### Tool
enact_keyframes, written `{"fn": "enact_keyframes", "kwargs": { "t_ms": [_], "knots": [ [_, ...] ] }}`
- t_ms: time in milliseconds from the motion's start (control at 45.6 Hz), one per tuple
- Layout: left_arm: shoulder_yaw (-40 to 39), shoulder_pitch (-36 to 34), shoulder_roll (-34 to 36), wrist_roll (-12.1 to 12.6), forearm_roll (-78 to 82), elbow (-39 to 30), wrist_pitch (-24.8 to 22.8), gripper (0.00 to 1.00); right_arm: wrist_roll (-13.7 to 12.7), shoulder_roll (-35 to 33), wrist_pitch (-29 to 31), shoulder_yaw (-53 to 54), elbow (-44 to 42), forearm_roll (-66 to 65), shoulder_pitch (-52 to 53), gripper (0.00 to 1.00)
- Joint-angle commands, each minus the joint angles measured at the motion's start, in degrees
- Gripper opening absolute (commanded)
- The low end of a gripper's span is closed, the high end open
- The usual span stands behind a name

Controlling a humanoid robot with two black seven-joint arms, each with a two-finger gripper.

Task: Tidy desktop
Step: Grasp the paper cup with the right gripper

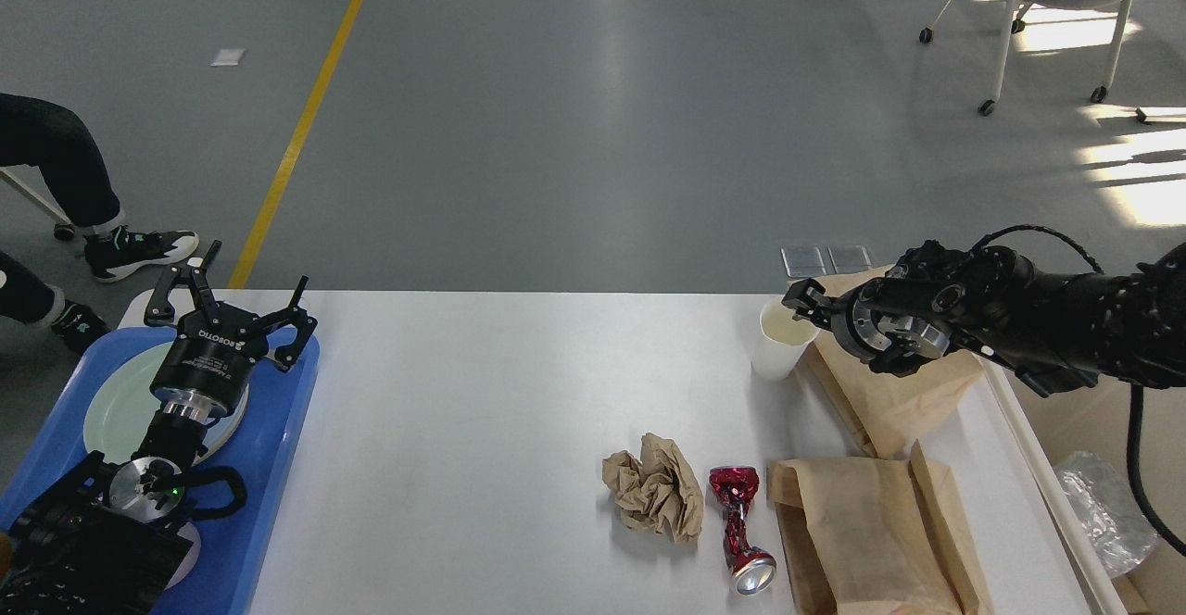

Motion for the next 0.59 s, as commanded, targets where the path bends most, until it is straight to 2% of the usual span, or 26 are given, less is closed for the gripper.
{"fn": "enact_keyframes", "kwargs": {
  "t_ms": [0,153,241,395,570],
  "knots": [
    [0.0,0.0,0.0,0.0,0.0,0.0,0.0,0.97,-0.1,1.0,0.0,-0.1,-1.1,0.0,-0.9,0.93],
    [0.0,0.1,0.0,0.0,0.0,0.0,0.0,0.97,-0.1,1.9,-0.1,-0.1,-1.5,-0.1,-2.6,0.80],
    [0.0,0.0,0.0,0.0,0.0,0.0,0.0,0.97,-0.1,1.9,-0.1,0.0,-1.5,0.0,-3.2,0.68],
    [0.0,0.0,0.0,0.0,0.0,0.0,0.0,0.97,-0.3,2.0,0.1,0.1,-1.3,0.2,-3.5,0.24],
    [0.0,0.0,0.0,0.0,0.0,0.0,0.0,0.97,-0.3,1.9,0.1,1.0,-1.3,0.2,-3.5,0.02]
  ]
}}
